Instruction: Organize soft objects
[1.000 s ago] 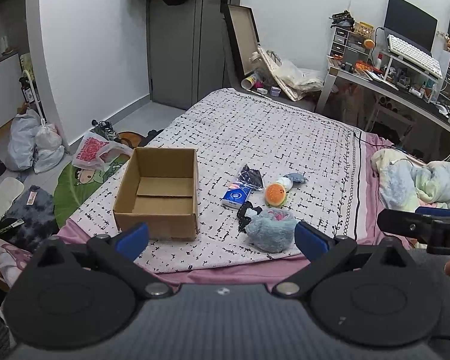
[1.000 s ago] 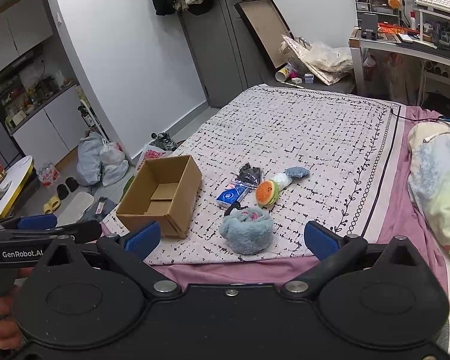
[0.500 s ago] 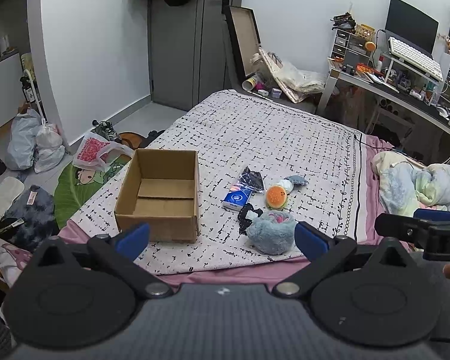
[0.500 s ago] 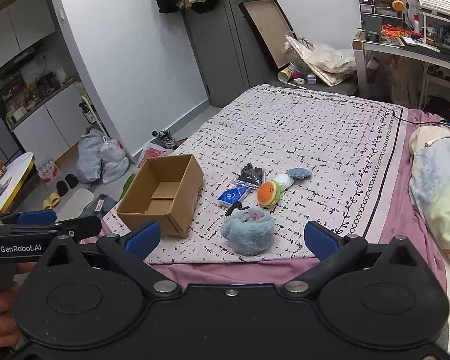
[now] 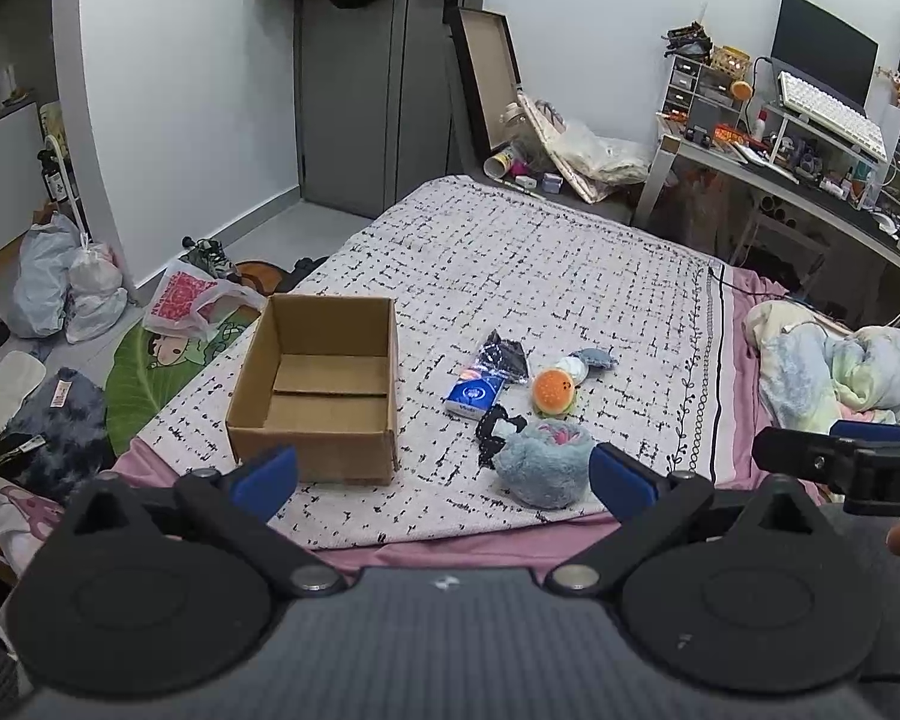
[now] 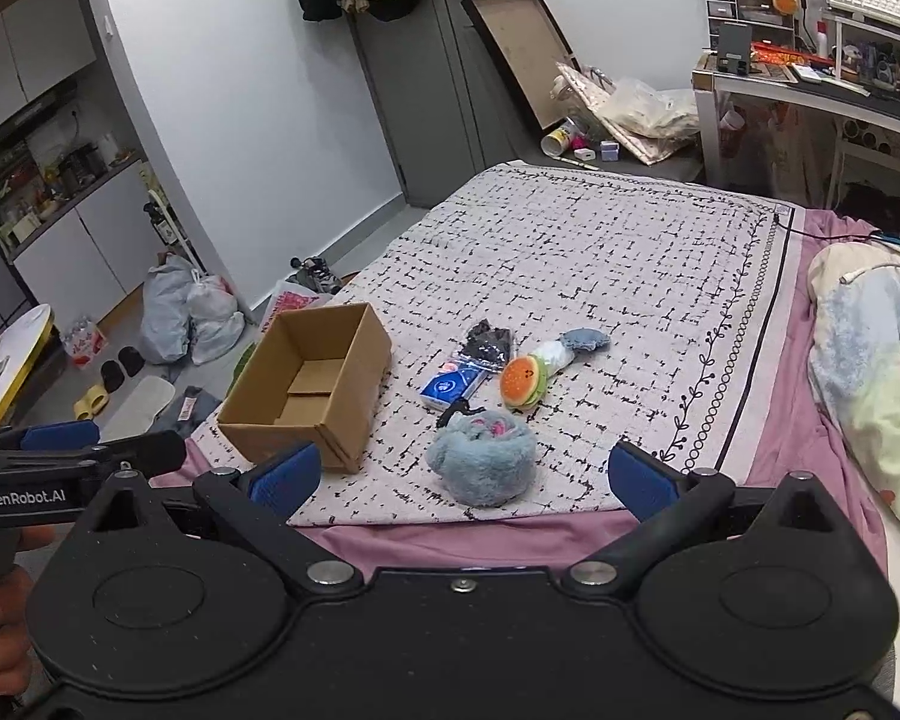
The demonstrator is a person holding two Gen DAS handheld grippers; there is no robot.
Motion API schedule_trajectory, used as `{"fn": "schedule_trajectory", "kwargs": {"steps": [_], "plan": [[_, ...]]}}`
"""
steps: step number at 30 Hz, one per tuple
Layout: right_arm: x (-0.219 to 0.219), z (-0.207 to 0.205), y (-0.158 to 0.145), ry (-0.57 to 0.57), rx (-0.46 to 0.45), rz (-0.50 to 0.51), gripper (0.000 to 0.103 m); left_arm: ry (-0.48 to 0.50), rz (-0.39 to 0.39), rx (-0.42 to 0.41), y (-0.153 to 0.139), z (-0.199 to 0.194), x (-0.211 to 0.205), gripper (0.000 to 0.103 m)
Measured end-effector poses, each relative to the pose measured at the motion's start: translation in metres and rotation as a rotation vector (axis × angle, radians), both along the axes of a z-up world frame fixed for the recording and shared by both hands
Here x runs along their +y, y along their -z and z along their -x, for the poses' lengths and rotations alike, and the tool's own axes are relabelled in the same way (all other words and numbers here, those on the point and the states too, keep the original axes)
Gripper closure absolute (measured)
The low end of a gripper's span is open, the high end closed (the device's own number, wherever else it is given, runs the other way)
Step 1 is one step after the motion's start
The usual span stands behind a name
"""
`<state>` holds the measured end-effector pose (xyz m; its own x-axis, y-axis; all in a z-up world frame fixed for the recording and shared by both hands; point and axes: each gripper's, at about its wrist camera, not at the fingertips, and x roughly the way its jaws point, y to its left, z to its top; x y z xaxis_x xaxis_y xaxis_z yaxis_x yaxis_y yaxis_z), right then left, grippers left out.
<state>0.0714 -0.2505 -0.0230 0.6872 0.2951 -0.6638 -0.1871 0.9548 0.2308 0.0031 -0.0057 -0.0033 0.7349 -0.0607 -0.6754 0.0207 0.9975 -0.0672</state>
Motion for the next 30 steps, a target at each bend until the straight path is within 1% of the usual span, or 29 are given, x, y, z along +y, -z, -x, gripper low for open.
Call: {"fn": "schedule_trajectory", "kwargs": {"steps": [11,15,20,27,30], "plan": [[-0.003,-0.012,0.011,0.008,0.029,-0.026,0.000,-0.030,0.026,0.009,0.010,-0.012,0.006,0.001],[-0.001,-0.018,0.019,0.007,0.028,0.000,0.000,-0.032,0.027,0.013,0.016,-0.019,0.006,0.001],[-0.003,-0.029,0.028,0.015,0.041,-0.013,0.000,-0.037,0.031,0.022,0.024,-0.030,0.004,0.001],[-0.012,-0.049,0.045,0.058,0.079,-0.066,0.000,-0.057,0.029,0.052,0.042,-0.047,0.002,0.001],[-0.016,-0.057,0.054,0.065,0.093,-0.092,0.000,-0.059,0.045,0.073,0.049,-0.055,0.003,0.001]]}}
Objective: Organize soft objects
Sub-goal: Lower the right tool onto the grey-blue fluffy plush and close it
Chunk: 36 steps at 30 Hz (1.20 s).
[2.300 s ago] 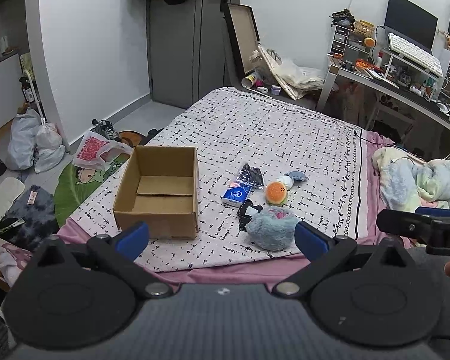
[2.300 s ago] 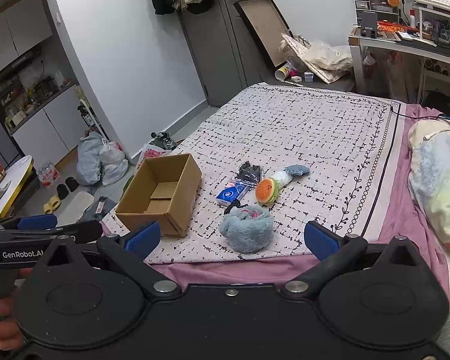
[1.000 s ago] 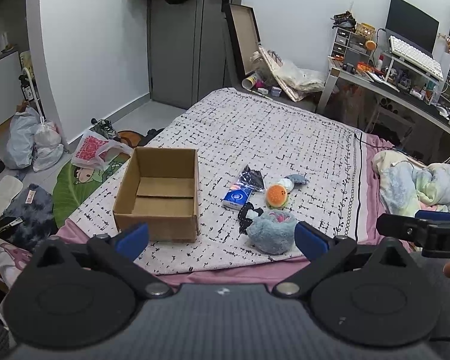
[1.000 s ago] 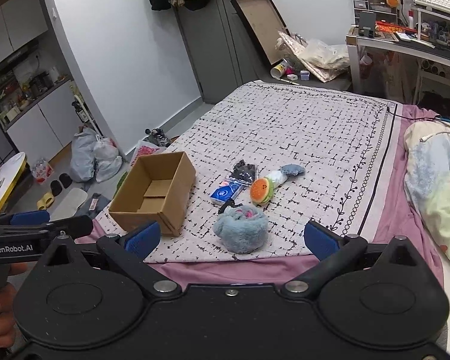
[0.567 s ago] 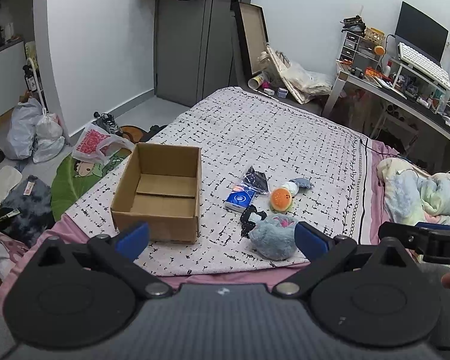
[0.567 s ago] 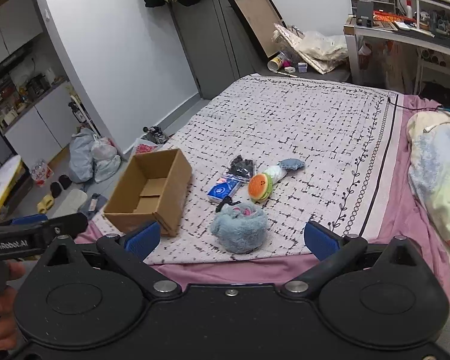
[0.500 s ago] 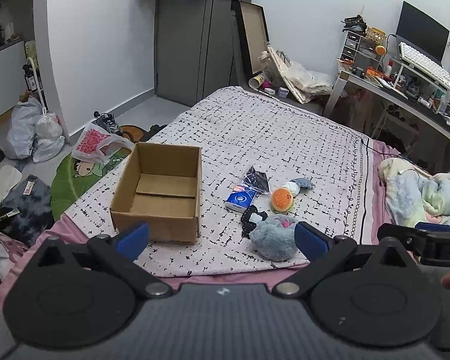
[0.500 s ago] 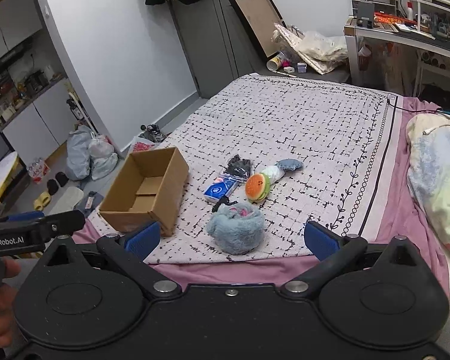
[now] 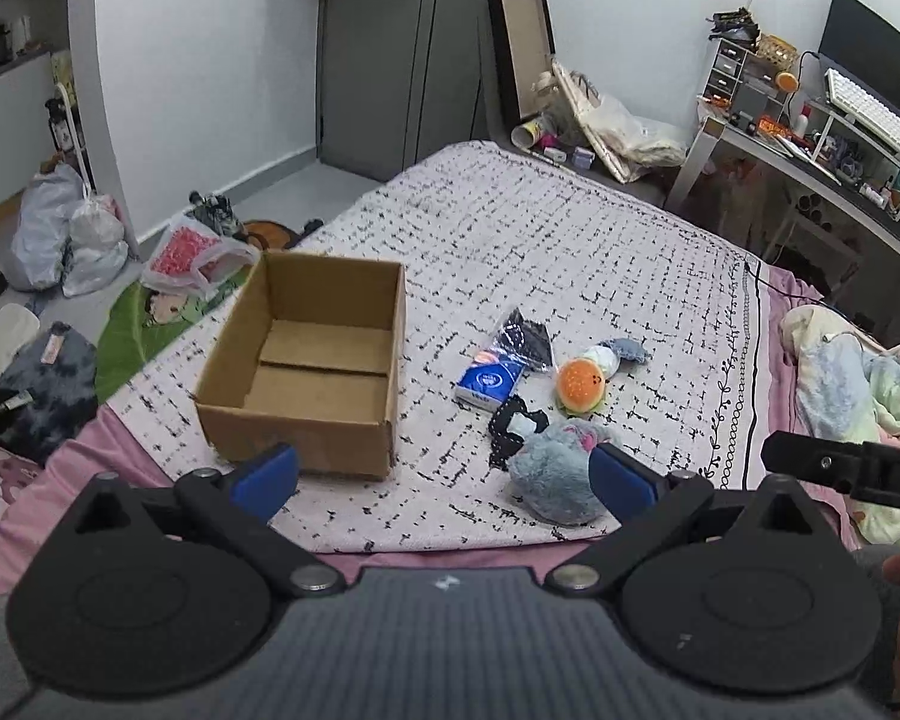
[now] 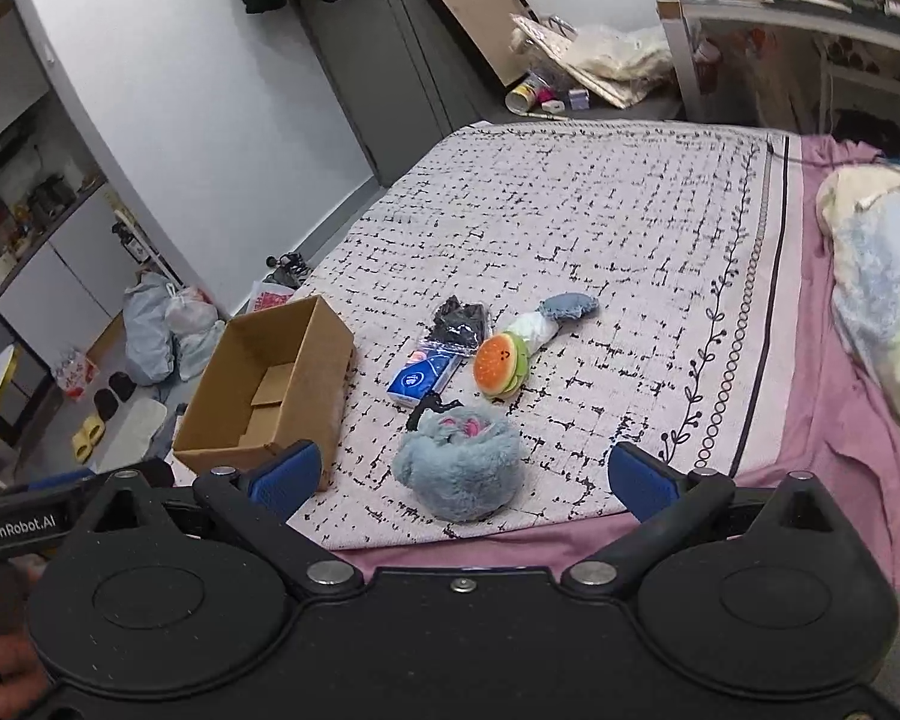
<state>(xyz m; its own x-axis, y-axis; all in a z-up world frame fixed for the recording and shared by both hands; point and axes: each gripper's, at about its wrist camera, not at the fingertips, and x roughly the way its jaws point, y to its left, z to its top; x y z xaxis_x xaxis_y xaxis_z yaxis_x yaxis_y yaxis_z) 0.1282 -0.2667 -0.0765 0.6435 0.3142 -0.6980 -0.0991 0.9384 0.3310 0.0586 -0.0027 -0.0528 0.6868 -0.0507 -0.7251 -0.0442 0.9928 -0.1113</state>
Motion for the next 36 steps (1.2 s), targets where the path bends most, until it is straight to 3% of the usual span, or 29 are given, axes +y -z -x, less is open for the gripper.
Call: {"fn": "schedule_trajectory", "kwargs": {"steps": [10,17,24,31,36], "plan": [[-0.003,-0.034,0.030,0.025,0.075,-0.065,0.000,-0.004,-0.009,0.038,0.025,-0.027,-0.010,0.001],[-0.001,-0.052,0.055,0.037,0.111,-0.109,0.002,-0.018,0.031,0.078,0.048,-0.050,-0.015,0.004],[-0.011,-0.070,0.081,0.080,0.173,-0.216,0.015,-0.032,0.094,0.119,0.065,-0.078,-0.016,0.012],[-0.021,-0.087,0.102,0.107,0.240,-0.315,0.030,-0.015,0.139,0.187,0.084,-0.111,-0.026,0.030],[-0.027,-0.096,0.117,0.124,0.290,-0.376,0.039,0.007,0.172,0.249,0.093,-0.130,-0.034,0.034]]}}
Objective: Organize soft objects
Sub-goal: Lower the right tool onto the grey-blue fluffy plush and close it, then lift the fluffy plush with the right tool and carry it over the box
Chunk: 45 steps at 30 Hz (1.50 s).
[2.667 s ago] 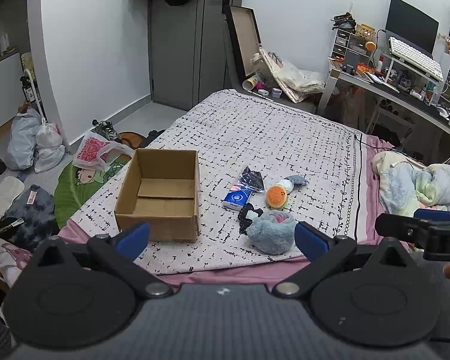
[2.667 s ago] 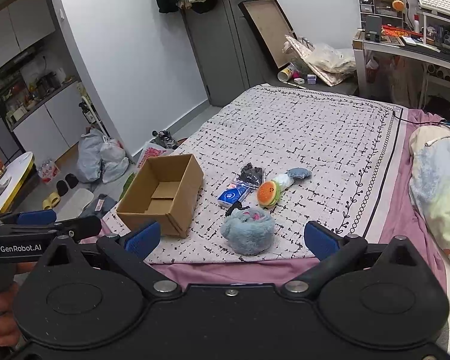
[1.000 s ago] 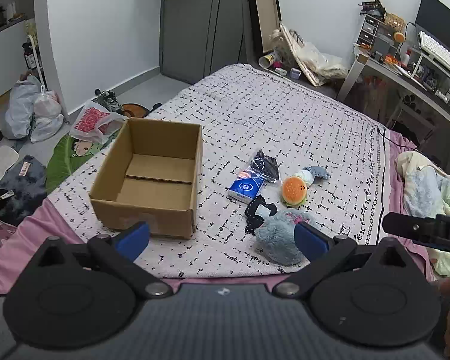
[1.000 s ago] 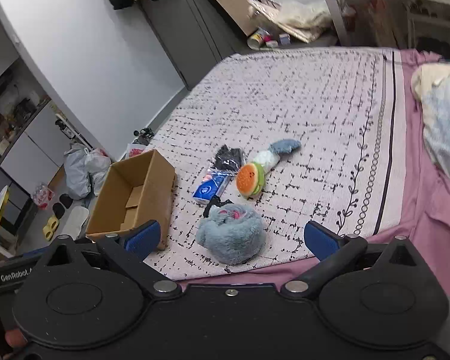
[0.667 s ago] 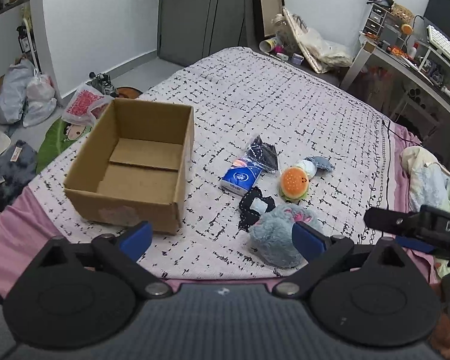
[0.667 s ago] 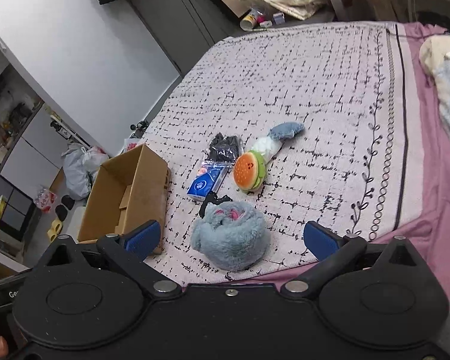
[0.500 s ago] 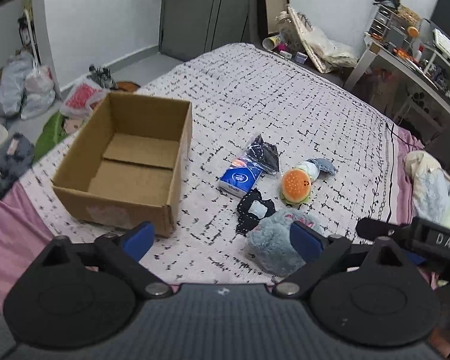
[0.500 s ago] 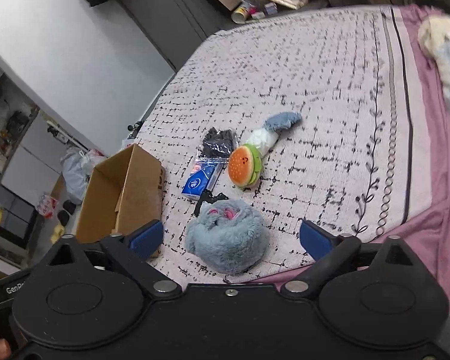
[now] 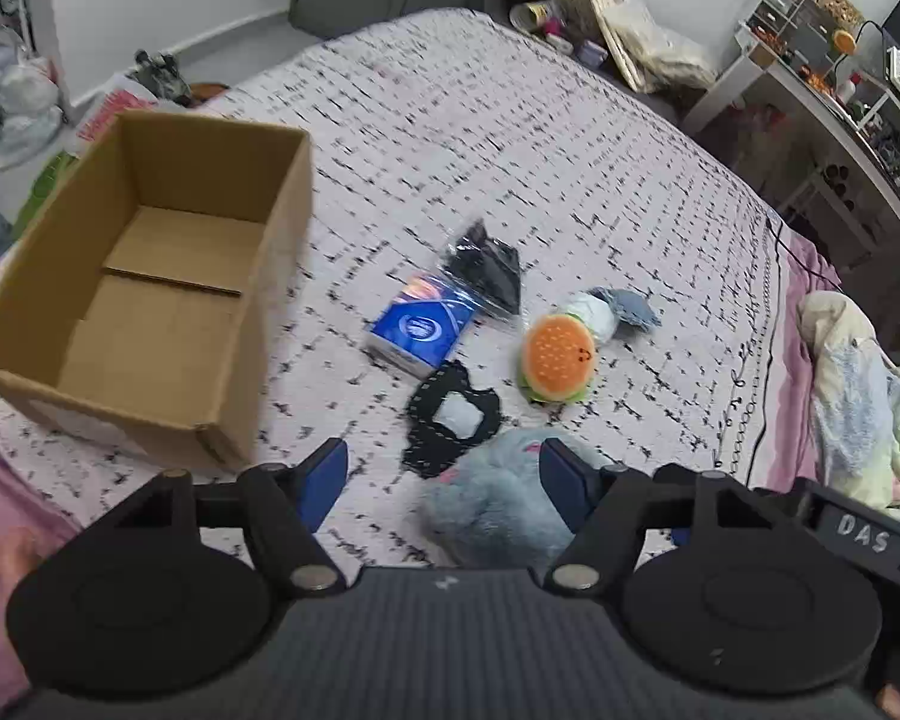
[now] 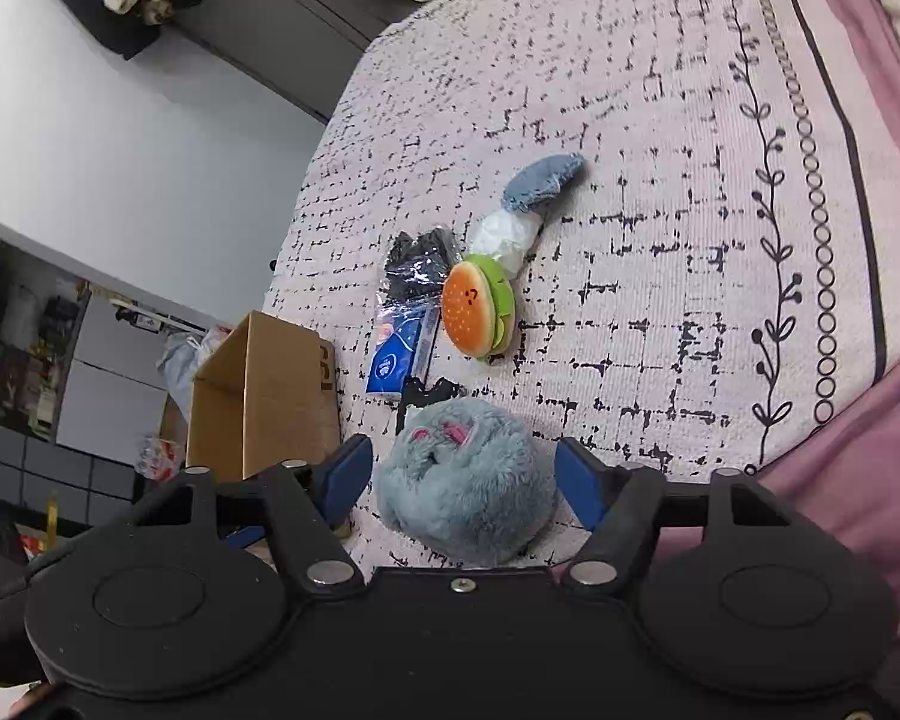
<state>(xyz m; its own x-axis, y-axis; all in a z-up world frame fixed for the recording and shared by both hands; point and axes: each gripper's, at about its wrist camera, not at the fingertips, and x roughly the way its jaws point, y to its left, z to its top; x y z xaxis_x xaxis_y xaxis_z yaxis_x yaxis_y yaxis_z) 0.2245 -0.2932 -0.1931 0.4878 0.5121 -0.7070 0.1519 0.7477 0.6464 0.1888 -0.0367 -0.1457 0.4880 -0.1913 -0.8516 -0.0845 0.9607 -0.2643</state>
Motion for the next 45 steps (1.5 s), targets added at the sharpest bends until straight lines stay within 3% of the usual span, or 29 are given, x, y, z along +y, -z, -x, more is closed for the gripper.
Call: {"fn": "schedule_trajectory", "kwargs": {"steps": [10,16,24,29,35,45], "plan": [[0.000,-0.015,0.026,0.005,0.088,-0.061,0.050,0.086,-0.007,0.059,0.012,-0.031,-0.022,0.041],[0.002,-0.020,0.038,0.016,0.132,-0.053,0.053,0.051,0.046,0.098,0.038,-0.034,-0.019,0.047],[0.010,-0.023,0.049,0.012,0.171,-0.035,0.056,0.032,0.107,0.133,0.062,-0.035,-0.015,0.047],[0.017,-0.023,0.049,0.006,0.144,-0.008,0.065,0.003,0.195,0.154,0.071,-0.034,-0.007,0.052],[0.021,-0.019,0.041,-0.015,0.079,0.014,0.071,-0.003,0.192,0.109,0.062,-0.025,-0.003,0.059],[0.023,-0.005,0.017,-0.006,-0.003,0.023,0.071,-0.013,0.225,0.032,0.039,-0.017,0.003,0.060]]}}
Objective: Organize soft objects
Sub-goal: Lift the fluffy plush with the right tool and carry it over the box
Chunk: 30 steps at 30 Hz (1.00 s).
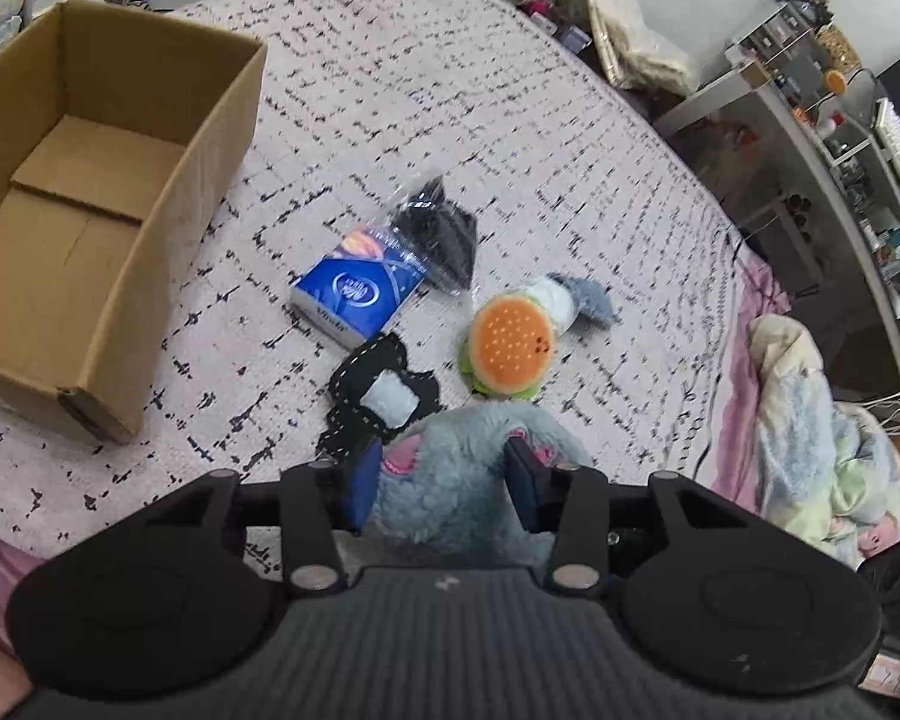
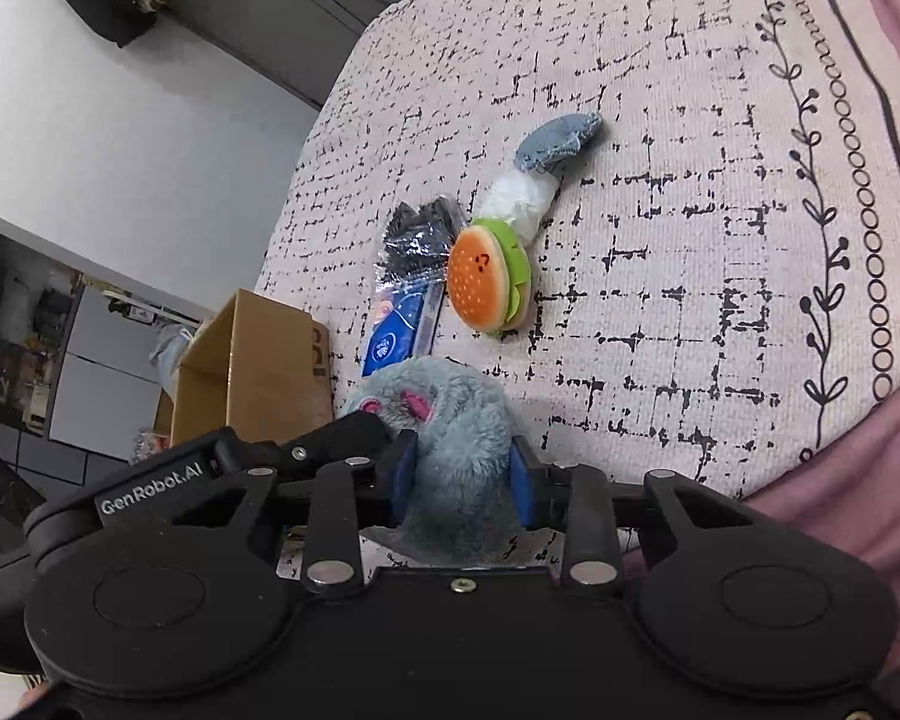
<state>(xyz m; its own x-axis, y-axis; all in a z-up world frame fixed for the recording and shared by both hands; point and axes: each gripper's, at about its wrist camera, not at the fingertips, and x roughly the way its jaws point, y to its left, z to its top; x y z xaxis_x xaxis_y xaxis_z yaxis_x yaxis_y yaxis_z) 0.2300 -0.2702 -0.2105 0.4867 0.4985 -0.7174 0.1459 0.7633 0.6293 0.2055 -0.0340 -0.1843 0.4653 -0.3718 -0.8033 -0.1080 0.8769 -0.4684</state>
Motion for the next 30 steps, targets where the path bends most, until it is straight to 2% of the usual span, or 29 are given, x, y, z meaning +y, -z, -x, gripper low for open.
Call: {"fn": "schedule_trajectory", "kwargs": {"steps": [7,18,30], "plan": [[0.009,0.011,-0.026,0.004,-0.062,0.027,0.072,0.011,0.032,-0.079,-0.028,0.008,0.009,0.060],[0.038,0.009,-0.062,-0.008,-0.151,0.081,0.072,-0.022,0.112,-0.144,-0.054,0.012,0.042,0.060],[0.083,0.002,-0.088,-0.050,-0.248,0.113,0.072,-0.076,0.128,-0.224,-0.073,0.016,0.082,0.060]]}}
